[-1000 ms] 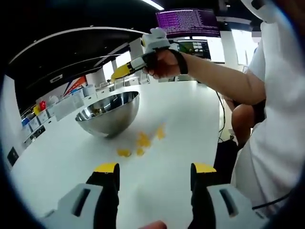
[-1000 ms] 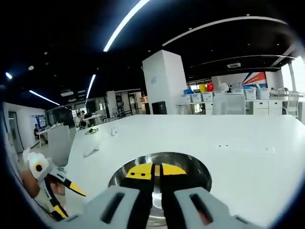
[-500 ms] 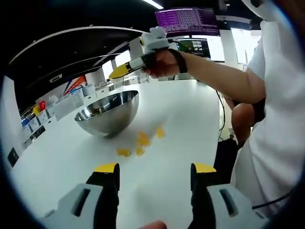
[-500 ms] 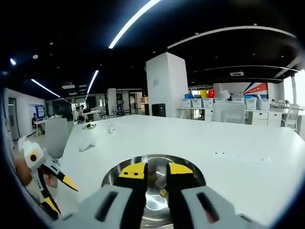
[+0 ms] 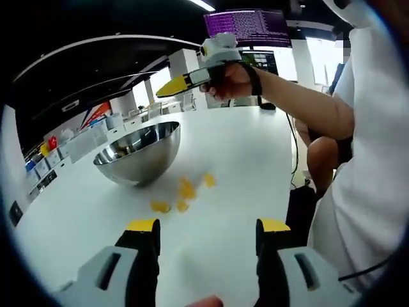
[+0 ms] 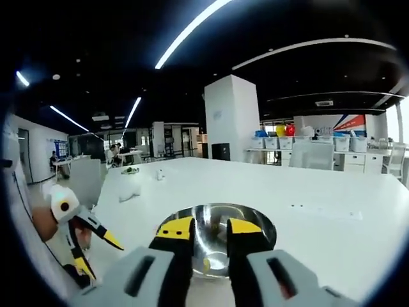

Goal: Pick up the QQ candy scattered on the table and place it into the stainless steel bowl on the table

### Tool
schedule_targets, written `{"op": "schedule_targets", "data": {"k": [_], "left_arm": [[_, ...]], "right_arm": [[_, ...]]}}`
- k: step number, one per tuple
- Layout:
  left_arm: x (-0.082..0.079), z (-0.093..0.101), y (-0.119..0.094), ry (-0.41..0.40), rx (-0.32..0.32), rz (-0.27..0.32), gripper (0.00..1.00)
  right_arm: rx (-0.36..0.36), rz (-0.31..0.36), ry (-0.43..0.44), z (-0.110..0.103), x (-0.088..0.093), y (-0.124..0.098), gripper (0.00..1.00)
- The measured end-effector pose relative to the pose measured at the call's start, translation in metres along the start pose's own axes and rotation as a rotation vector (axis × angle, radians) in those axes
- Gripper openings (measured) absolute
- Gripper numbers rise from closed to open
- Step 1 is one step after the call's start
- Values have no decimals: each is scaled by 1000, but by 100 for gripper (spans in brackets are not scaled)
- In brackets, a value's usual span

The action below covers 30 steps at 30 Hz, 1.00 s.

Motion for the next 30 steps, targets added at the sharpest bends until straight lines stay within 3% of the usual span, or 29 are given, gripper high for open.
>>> {"op": "schedule_targets", "data": {"k": [12,20,24,30], "left_arm": [[1,-2,1,-12,-4,10,60],[3,-3,1,-19,-8,6,60],[3,-4,0,-20,-13,10,60],[4,-2,3,-17,-7,8,60]], "right_arm": [[-2,-37,-95,-19,2,-46,24],[-27,-121,-108,-32,37,-61,25],[-30,-132,-68,-35,50,-66,25],[-51,-174,-87,-44,67,-67,25]]}}
Point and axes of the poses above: the point that each gripper's makers call its tool centre point, and the gripper's own axes: y roughly forward along the fingers, z roughly to its right, x roughly out of its underside, the point moved 9 cm from there along -y, roughly backward along the fingers, and after that the axes turned 3 degrees about -y, right-handed, at the moved point
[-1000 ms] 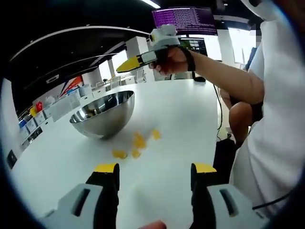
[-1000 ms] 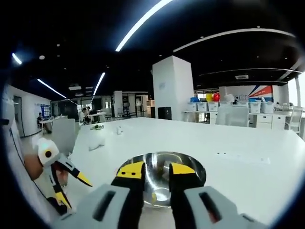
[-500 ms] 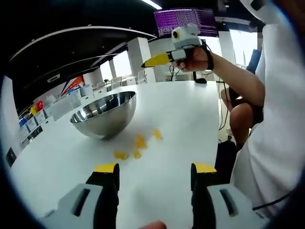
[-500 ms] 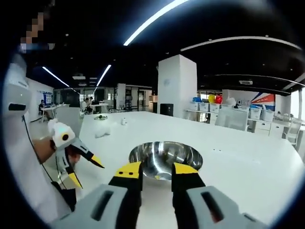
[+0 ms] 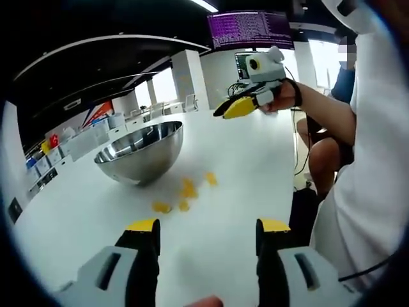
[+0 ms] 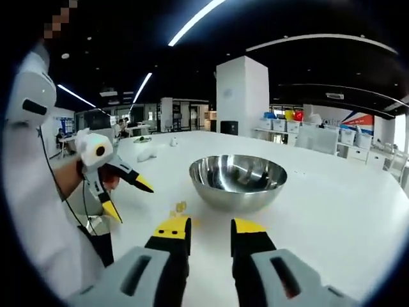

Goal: Pick up the QQ candy scattered on the table and place it into the stainless steel bowl on the table

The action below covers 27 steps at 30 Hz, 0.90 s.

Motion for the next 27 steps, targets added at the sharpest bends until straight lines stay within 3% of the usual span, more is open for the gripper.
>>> {"op": "schedule_targets", "data": {"k": [11,13,27], "left_arm": [[2,0,-2,1,-11,-9,60],[2,1,-3,1,-13,-10,60],[3,2,0,-2,-9,-15,60]], "right_arm": [[-56,-111,-58,-24,22,17,25],[-57,-116,-84,-27,23,19,25],[-66,-163,-58,-31,38,48,21]]}}
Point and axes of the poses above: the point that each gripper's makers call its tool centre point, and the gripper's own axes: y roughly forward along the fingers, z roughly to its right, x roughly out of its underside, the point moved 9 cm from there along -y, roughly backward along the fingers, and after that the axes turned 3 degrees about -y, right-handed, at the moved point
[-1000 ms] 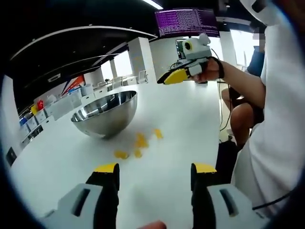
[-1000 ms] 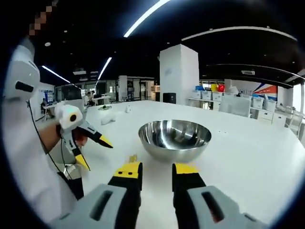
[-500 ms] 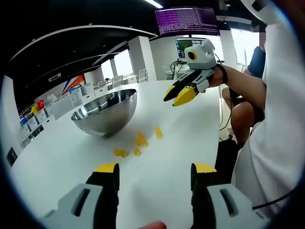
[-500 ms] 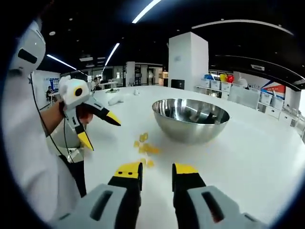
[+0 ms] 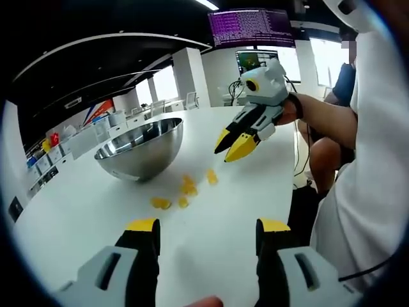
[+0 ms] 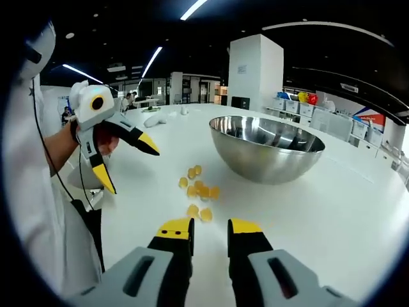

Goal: Pick up the QQ candy scattered on the table and place it into the stainless steel bowl on the table

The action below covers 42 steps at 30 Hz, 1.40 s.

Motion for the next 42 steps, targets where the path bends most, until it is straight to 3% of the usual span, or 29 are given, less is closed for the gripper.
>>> {"op": "schedule_targets", "data": {"k": [16,25,34,42], "left_arm": [[1,-5,-3,-29,-11,11,60],[7,-11,-5,-44,-38,4,59],[5,-11,-3,-39,-32,6,59],[2,-10,-1,-31,-26,10,59]], "right_arm": [[-43,-27,-45,-1,-1,26,18],[-69,-38,-54,-5,-2,37,10],[-63,-45,-39,-5,-2,36,9],[-12,-14,-36,2,-16,12,9]]}}
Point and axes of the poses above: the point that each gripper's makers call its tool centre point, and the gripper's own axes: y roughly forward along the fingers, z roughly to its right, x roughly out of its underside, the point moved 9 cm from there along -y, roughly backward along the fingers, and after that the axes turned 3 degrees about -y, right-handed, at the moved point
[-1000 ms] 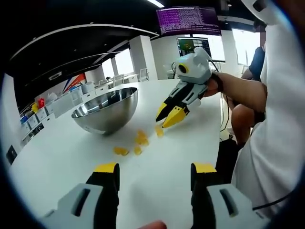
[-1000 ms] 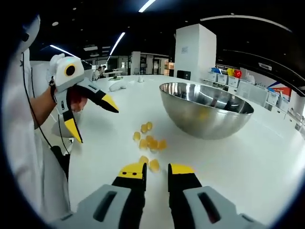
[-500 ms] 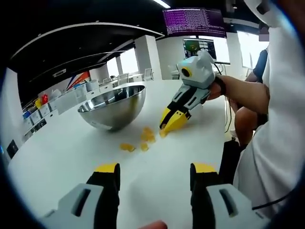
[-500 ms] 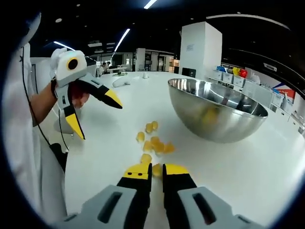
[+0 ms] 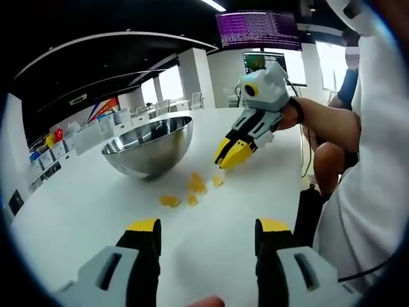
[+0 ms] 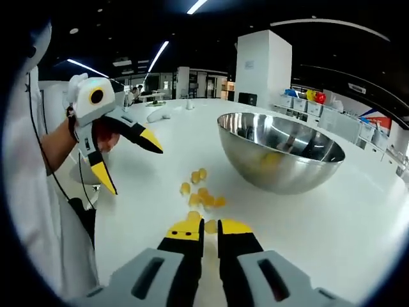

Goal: Pick up the QQ candy scattered on the table and place it into the stainless steel bowl on the table

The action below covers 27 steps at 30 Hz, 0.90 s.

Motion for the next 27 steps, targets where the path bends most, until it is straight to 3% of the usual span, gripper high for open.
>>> {"op": "schedule_targets", "data": {"k": [3,6,13,20,27], "left_arm": [[-1,0,1,14,1,-4,59],[-2,0,1,18,3,-3,59],[-5,0,0,24,3,2,59],[-4,-1,-1,26,1,-2,59],[-2,0,-4,23,-6,-4,59]], "right_arm": [[24,23,12,6,-6,-10,9],[45,92,57,13,-16,-23,9],[101,161,51,30,-32,-46,9],[140,226,5,40,-56,-53,9],[150,286,-12,59,-77,-44,9]]}}
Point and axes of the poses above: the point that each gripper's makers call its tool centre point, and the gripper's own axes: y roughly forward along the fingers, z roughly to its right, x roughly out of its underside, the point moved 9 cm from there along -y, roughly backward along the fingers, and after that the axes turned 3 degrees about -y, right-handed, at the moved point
